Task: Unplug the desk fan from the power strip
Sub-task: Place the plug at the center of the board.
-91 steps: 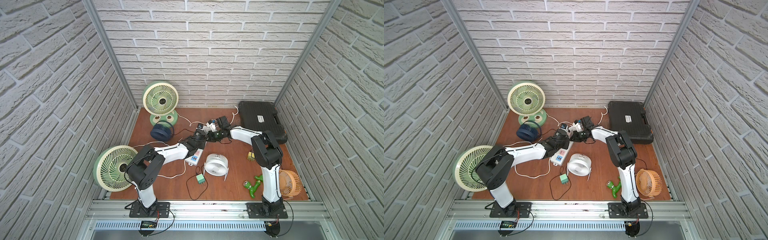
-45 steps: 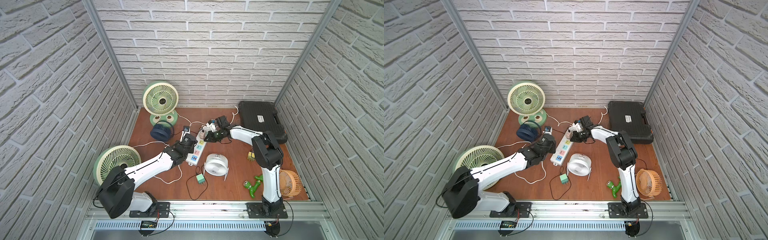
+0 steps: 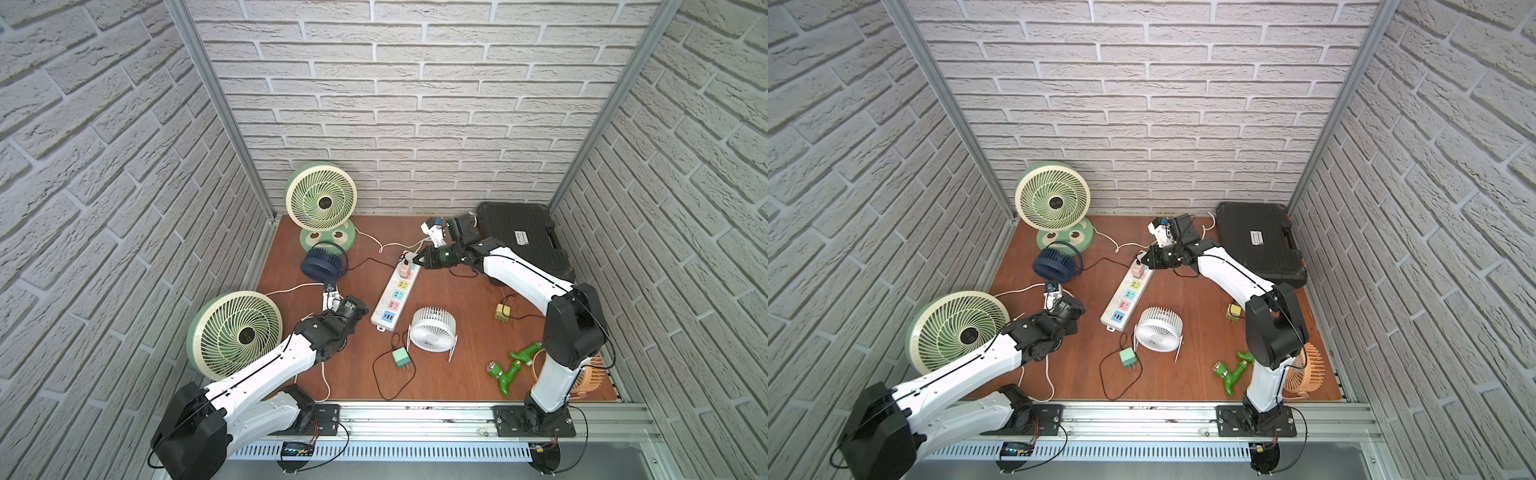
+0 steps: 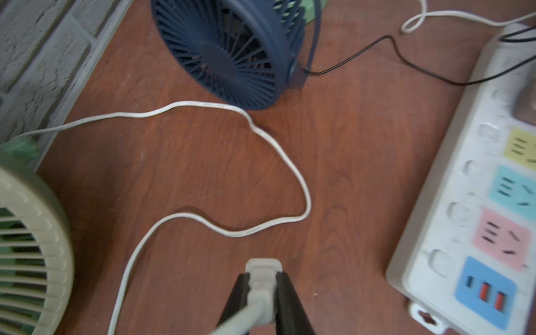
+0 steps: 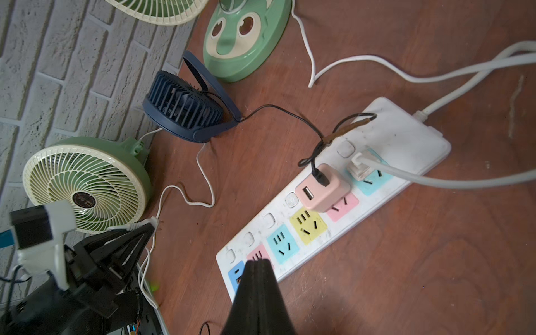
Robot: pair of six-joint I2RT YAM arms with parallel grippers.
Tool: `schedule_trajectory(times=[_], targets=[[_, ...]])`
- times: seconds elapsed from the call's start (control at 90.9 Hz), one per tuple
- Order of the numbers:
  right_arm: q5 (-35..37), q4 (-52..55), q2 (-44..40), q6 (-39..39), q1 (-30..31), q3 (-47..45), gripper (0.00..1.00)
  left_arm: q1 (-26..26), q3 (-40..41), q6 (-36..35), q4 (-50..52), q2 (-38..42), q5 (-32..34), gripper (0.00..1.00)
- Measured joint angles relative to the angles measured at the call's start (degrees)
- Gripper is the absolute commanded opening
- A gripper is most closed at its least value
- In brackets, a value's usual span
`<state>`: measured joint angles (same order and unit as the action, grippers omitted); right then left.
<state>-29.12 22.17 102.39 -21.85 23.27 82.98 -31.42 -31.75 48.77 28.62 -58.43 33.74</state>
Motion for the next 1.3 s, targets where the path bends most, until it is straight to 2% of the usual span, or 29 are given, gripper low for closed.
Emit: schedule_trajectory(times=[0.209,0.462,0.561,0.825,0.979,1.089,1.298], targets=[[1.18,0.72,-2.67,0.22,0.00,-1.75,0.03,6.60,4.15,1.03,-1.36,0.94,-3.74,0.00],[2.32,1.20,-3.41,0.46,0.00,-3.02,0.03,10.43,6.88,1.05,-4.94,-0.02,-8.11,0.00],[2.34,1.20,-3.41,0.63,0.00,-3.02,0.03,11.28,7.06,0.96,-5.60,0.00,-9.25,0.06],[2.34,1.18,-3.41,0.68,0.00,-3.06,0.03,11.72,7.02,0.33,-5.38,2.97,-9.88,0.39],[2.34,1.18,-3.41,0.74,0.00,-3.08,0.03,11.76,6.69,-0.24,-3.69,5.27,-9.44,0.52],[2.34,1.18,-3.39,0.79,0.00,-3.08,0.03,11.76,5.75,-0.79,-2.43,6.27,-9.05,0.56],[2.34,1.18,-3.26,0.85,0.00,-3.08,0.03,9.18,1.88,-2.82,-1.64,6.78,-8.22,0.56]])
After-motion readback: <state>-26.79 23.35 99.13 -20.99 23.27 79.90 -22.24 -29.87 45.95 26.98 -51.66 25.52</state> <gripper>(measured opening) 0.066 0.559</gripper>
